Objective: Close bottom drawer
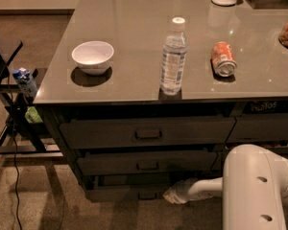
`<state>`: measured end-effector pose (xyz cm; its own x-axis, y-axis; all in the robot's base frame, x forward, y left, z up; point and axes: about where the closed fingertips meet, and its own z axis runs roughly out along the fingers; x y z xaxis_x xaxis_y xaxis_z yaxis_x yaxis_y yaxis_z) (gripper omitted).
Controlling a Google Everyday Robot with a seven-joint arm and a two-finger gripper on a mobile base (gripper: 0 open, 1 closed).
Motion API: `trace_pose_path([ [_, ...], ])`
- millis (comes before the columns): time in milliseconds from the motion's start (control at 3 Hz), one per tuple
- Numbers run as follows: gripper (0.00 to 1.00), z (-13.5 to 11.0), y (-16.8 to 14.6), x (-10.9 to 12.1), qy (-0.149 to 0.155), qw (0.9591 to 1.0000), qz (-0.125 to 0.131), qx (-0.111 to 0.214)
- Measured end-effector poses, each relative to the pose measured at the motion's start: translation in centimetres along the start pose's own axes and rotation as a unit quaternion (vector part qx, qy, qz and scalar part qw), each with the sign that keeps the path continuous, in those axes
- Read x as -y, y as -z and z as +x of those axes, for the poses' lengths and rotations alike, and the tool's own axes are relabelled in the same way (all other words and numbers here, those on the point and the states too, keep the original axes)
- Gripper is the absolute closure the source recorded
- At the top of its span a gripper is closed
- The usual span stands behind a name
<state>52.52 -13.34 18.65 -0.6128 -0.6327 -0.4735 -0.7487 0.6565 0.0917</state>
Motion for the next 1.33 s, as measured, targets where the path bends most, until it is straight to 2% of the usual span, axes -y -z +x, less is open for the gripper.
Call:
trace_pose_path([
  [1000, 0.11, 0.0, 0.0, 0.0, 0.0, 1.0, 0.0, 0.0],
  [1333, 0.0, 0.0, -0.01, -0.01, 0.0, 1.0, 0.0, 0.0],
])
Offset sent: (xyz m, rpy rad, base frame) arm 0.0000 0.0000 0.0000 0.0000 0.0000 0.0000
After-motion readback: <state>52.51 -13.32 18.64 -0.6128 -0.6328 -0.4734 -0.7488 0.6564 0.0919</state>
